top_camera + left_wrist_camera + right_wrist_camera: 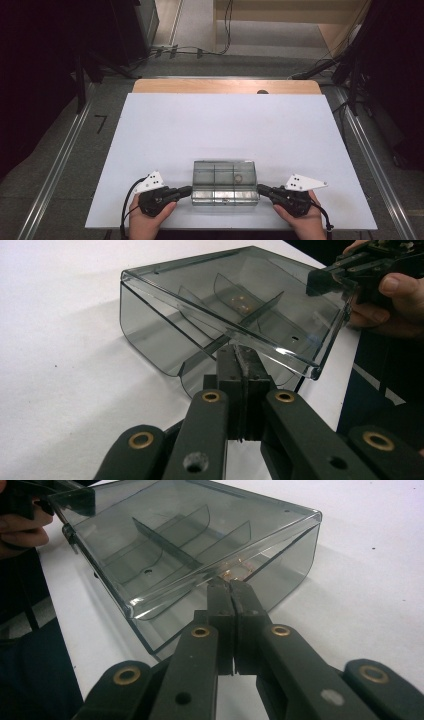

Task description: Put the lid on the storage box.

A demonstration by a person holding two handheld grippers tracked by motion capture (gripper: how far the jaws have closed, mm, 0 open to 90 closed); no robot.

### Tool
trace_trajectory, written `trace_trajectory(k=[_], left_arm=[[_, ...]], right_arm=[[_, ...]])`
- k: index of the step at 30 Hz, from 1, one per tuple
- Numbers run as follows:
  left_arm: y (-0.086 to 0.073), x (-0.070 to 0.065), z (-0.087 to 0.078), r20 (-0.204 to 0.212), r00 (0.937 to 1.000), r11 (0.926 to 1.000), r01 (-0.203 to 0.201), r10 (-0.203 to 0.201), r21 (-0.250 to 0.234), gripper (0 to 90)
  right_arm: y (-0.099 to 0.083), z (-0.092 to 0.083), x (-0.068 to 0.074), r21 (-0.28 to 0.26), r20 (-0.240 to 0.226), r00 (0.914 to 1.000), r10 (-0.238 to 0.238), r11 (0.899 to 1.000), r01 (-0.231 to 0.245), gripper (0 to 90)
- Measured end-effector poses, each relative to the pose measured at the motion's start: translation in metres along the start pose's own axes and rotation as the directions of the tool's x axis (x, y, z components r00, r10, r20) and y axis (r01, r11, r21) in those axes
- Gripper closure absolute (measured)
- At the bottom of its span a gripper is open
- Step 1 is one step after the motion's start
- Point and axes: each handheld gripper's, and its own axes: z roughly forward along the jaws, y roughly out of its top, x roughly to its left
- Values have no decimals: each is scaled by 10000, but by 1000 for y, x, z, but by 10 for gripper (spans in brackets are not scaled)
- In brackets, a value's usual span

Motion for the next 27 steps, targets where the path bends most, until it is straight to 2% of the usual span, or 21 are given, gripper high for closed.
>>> trace_trajectory(k=[4,10,22,27], left_arm=[[-1,0,2,-64,10000,9999,-60,61,156,895],[-1,2,2,-46,10000,9996,-1,2,275,894],[-1,3,2,45,10000,9998,-19,18,177,894],[-1,4,-1,-82,10000,10000,-48,48,-84,860]], right_arm=[[0,0,-1,24,50,9998,-180,9998,180,859],[-1,1,-2,126,86,9998,-167,9998,165,859],[-2,2,-3,238,82,9999,-103,9997,101,856],[0,-2,-5,130,99,9999,-32,9999,30,841]])
